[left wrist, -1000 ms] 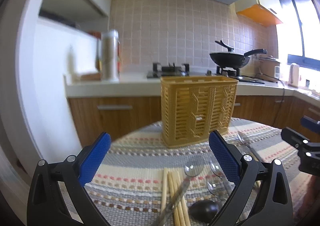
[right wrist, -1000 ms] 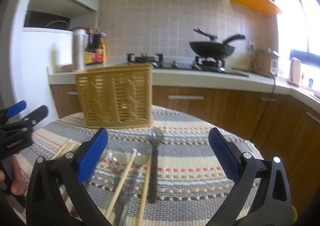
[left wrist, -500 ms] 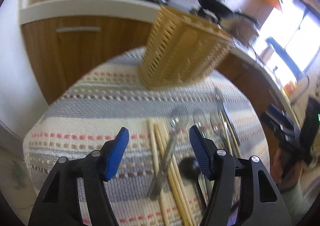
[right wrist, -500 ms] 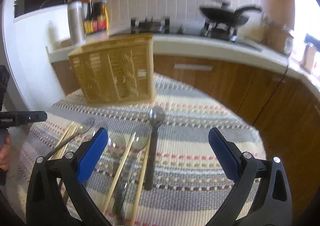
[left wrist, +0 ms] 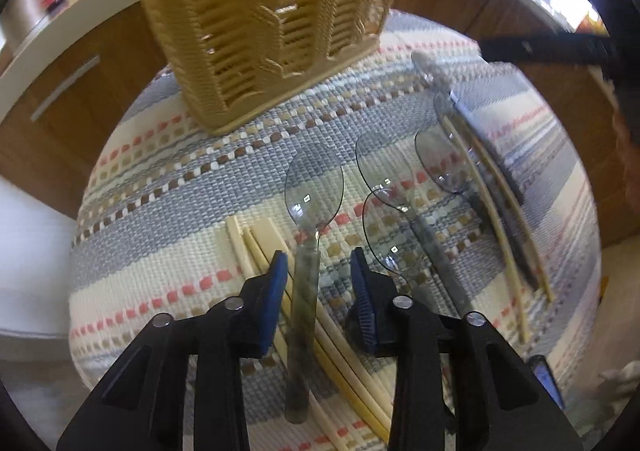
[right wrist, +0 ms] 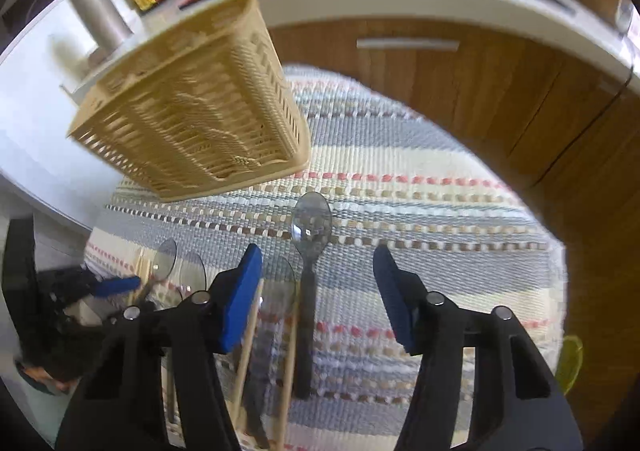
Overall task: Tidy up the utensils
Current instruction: 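Lower the left tool and grasp a clear spoon while the right tool grasps another clear spoon, then lift both clear spoons and carry them over the beige basket with both tools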
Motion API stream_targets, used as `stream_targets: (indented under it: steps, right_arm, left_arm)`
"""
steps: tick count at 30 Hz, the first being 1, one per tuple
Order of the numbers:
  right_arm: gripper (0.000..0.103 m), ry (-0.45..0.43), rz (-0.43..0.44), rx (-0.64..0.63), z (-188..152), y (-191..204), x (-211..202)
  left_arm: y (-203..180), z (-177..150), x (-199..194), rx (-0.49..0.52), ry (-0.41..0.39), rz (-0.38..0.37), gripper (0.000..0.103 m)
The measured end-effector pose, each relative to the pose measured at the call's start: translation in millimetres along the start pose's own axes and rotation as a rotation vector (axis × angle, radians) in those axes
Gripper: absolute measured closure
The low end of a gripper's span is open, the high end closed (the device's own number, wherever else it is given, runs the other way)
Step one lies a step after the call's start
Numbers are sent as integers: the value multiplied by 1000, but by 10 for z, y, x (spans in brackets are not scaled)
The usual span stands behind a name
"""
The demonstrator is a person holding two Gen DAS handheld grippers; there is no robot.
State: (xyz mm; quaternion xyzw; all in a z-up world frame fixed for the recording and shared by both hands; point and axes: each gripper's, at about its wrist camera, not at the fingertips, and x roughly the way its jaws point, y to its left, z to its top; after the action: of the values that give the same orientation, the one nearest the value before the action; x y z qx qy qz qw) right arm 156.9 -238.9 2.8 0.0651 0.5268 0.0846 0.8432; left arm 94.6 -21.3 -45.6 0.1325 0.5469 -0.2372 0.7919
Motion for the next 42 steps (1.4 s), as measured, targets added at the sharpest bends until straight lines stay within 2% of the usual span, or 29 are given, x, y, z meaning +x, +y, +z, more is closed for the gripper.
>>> stream_targets:
  steps: [3, 9, 17, 18, 20, 22, 28, 34, 37, 42]
  right_arm:
    - [50, 70, 9, 6, 125, 11, 242]
    - [50, 130, -41, -8, 200, 79, 562]
    - [50, 163, -116, -67, 194, 231, 707]
    - [51, 166, -128, -76, 215, 275, 728]
    - [63, 164, -159, -98, 208, 350, 776]
    - [65, 163, -178, -112, 206, 384, 788]
    - [73, 160, -164, -114, 228, 415, 825]
    - [73, 158, -134, -117, 258, 355, 821]
    - [74, 155, -122, -129, 295, 302, 859]
    - [74, 124, -114, -148, 221, 308, 637]
  left_arm:
    - [-15, 83, 30, 9, 9, 13, 73]
    - [2, 231, 79, 9, 13, 7, 75]
    - [-161, 533, 294, 25, 25, 47, 77]
    - [-155, 561, 293, 21, 22, 46, 77]
    - [-124, 646, 294, 8, 17, 48, 77]
    - [-126, 720, 312, -4, 8, 55, 77]
    - [-112, 969, 354, -41, -23, 63, 73]
    - [-98, 1033, 424, -71, -47, 90, 67]
    - [-77, 1150, 438, -87, -67, 84, 70]
    - [-89, 1194, 398, -89, -105, 105, 72]
